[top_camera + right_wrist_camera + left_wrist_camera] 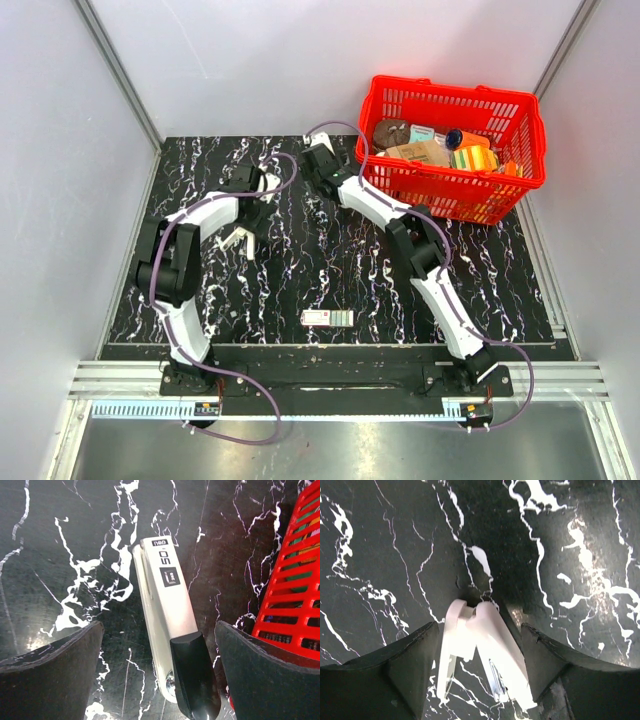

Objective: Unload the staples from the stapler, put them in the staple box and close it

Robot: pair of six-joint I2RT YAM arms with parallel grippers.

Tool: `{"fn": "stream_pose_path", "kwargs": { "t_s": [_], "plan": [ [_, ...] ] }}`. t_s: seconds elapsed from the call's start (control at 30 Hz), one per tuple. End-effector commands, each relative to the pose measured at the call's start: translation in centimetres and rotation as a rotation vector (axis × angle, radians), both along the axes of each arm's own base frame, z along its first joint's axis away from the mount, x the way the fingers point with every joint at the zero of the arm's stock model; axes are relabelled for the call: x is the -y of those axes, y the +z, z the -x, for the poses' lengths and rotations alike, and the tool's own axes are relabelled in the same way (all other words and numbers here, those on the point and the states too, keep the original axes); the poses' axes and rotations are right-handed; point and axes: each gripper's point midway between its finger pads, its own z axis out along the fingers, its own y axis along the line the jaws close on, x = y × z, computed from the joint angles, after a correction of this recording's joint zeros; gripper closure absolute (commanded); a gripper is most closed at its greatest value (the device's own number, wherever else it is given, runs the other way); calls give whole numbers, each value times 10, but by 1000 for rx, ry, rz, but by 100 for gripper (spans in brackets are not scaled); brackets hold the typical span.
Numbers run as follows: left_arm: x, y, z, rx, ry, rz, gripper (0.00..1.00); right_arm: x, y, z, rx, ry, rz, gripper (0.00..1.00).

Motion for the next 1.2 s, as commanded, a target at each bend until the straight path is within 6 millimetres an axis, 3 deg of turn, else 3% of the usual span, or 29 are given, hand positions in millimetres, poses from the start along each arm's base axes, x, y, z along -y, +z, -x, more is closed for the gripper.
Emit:
{"fn": "stream_pose_path", "kwargs": {
  "t_s": [0.0,0.13,0.27,0.5,0.67,0.9,1.17],
  "plan": [
    [-1,20,-39,124,6,-45,28,7,9,-3,13,-55,16,1],
    [-4,18,-48,142,5,-78,28,10,0,1,-13,-60,17,1],
    [-5,14,-49,148,-25,-120,27,9,-15,18,-81,-62,-36,3],
    [-11,-12,-23,67,-87,-158,32,2,-7,52,-120,-43,-196,22],
    [-16,-28,0,16,-118,-172,34,-7,0,68,-141,-25,-243,28],
    [-35,-29,25,-18,-138,-195,36,-36,8,93,-159,54,-270,37],
    [-63,-22,45,-11,-134,-210,39,-52,7,110,-191,84,-292,43]
  ]
}}
